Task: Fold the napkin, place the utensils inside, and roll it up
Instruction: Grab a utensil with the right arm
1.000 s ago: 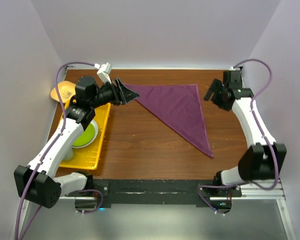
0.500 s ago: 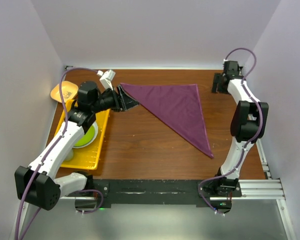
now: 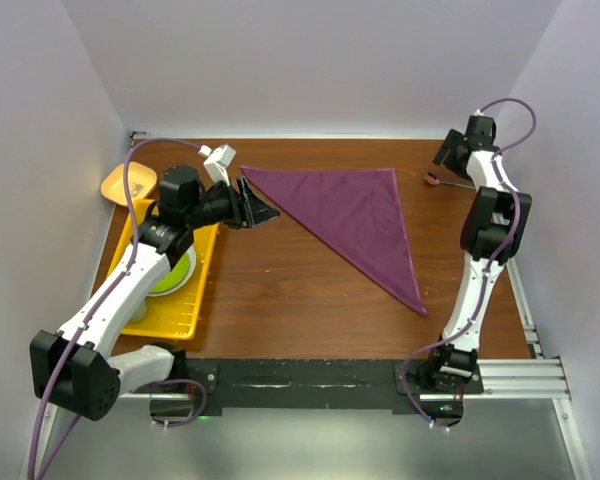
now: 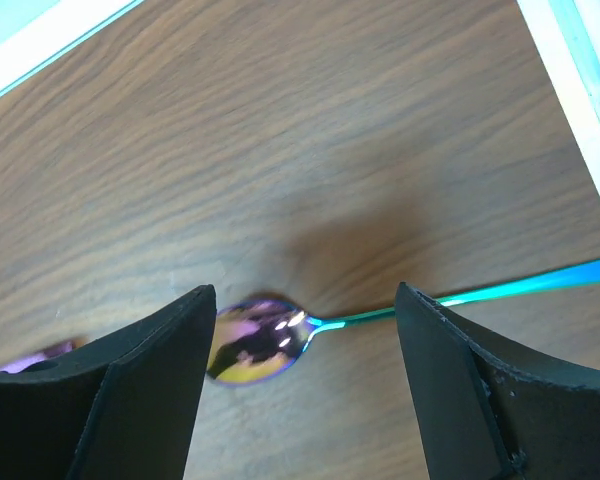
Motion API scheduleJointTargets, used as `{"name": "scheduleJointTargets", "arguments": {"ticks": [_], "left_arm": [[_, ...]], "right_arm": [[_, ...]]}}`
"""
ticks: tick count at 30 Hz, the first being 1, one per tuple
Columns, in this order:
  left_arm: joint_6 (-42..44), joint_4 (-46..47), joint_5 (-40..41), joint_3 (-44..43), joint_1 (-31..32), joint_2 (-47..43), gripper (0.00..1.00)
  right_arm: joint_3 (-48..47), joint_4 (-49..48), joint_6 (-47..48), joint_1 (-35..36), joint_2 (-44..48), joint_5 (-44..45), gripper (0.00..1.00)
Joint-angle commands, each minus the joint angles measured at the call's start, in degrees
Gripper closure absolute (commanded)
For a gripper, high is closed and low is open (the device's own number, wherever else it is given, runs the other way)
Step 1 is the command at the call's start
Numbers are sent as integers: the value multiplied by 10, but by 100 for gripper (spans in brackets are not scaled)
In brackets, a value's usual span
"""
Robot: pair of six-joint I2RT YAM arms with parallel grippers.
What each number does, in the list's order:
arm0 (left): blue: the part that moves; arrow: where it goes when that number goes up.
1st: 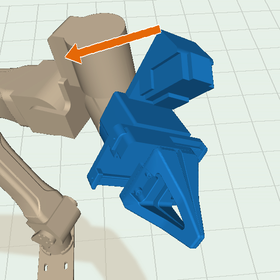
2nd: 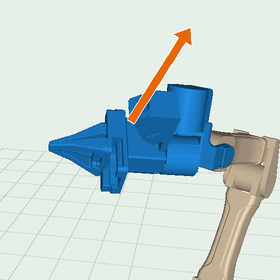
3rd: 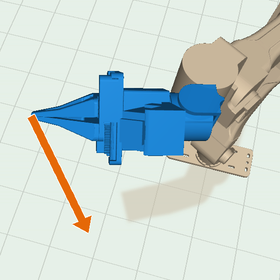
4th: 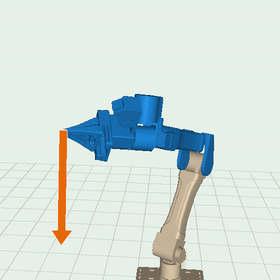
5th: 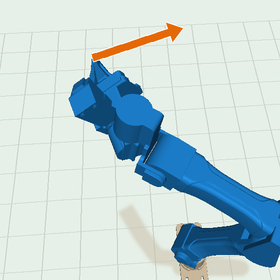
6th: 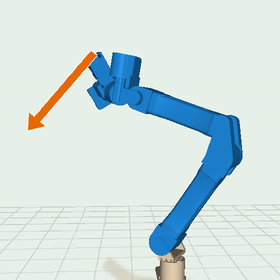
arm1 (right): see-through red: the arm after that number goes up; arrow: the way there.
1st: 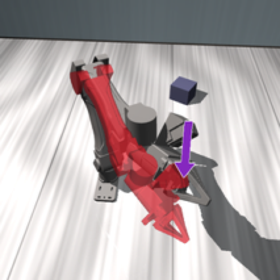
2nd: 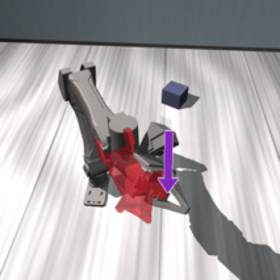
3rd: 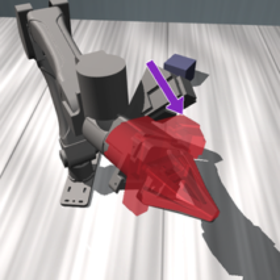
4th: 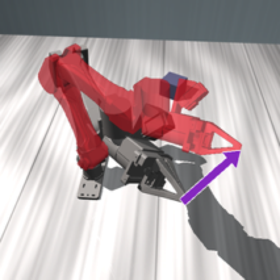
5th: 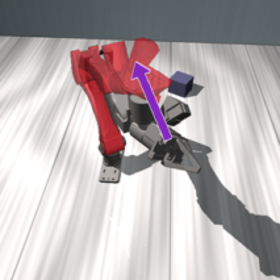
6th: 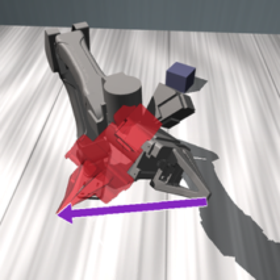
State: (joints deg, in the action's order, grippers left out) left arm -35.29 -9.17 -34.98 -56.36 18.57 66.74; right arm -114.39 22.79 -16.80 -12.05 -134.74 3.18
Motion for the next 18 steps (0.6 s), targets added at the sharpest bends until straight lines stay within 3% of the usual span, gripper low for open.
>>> {"name": "scheduleJointTargets", "arguments": {"ticks": [1, 18], "left_arm": [[17, -1, -1, -11, 4, -4, 42], [24, -11, 8, -18, 5, -11, 42]], "right_arm": [[-39, -7, -51, -24, -4, -48, 23], [-7, 57, -68, -48, -36, -94, 22]]}}
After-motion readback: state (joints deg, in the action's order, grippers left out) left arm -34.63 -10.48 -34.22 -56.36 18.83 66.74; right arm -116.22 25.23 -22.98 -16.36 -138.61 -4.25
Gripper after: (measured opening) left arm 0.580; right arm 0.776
